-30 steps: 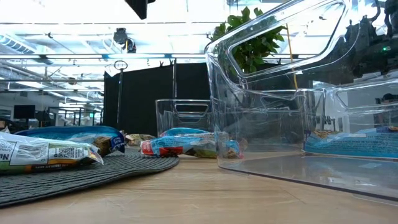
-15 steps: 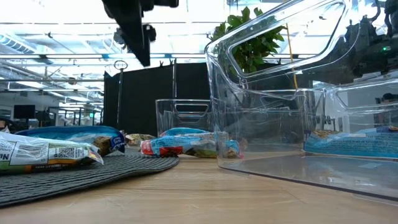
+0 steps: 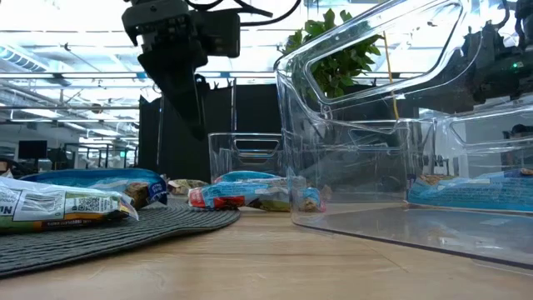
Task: Pick and place Granola Bars by type
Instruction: Put the red granola bar into the top transparent bin
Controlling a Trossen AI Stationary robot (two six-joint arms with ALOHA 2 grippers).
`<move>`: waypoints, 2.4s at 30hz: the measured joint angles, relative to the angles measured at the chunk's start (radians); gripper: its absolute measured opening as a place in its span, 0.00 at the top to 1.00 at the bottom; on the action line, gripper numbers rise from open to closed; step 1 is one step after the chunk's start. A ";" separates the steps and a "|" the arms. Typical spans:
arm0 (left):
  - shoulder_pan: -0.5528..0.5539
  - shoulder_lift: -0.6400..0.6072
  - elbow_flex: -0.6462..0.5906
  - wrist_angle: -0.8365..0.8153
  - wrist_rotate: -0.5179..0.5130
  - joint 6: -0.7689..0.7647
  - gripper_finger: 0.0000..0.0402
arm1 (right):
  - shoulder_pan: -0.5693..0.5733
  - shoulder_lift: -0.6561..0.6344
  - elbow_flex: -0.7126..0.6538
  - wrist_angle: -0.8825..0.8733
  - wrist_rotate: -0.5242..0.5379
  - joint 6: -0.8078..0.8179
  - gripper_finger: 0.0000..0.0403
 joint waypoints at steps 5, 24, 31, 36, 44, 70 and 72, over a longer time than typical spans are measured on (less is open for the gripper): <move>0.001 0.001 -0.004 0.001 0.000 0.002 0.31 | 0.000 0.000 0.000 0.000 0.000 0.000 0.44; 0.003 0.106 0.012 0.116 0.037 0.023 0.31 | 0.000 0.000 0.000 0.000 0.000 0.000 0.44; 0.003 0.139 0.018 0.162 0.071 0.019 0.31 | 0.000 0.000 0.000 0.000 0.000 0.000 0.44; 0.003 0.165 0.051 0.166 0.066 0.024 0.31 | 0.000 0.000 0.000 0.000 0.000 0.000 0.44; 0.003 0.217 0.093 0.187 0.073 0.030 0.31 | 0.000 0.001 0.000 0.000 0.000 0.000 0.44; 0.028 0.318 0.163 0.220 0.067 0.068 0.31 | 0.000 0.003 0.000 0.000 0.000 0.000 0.44; 0.031 0.328 0.166 0.234 0.070 0.068 0.31 | 0.000 0.003 0.000 0.000 0.000 0.000 0.44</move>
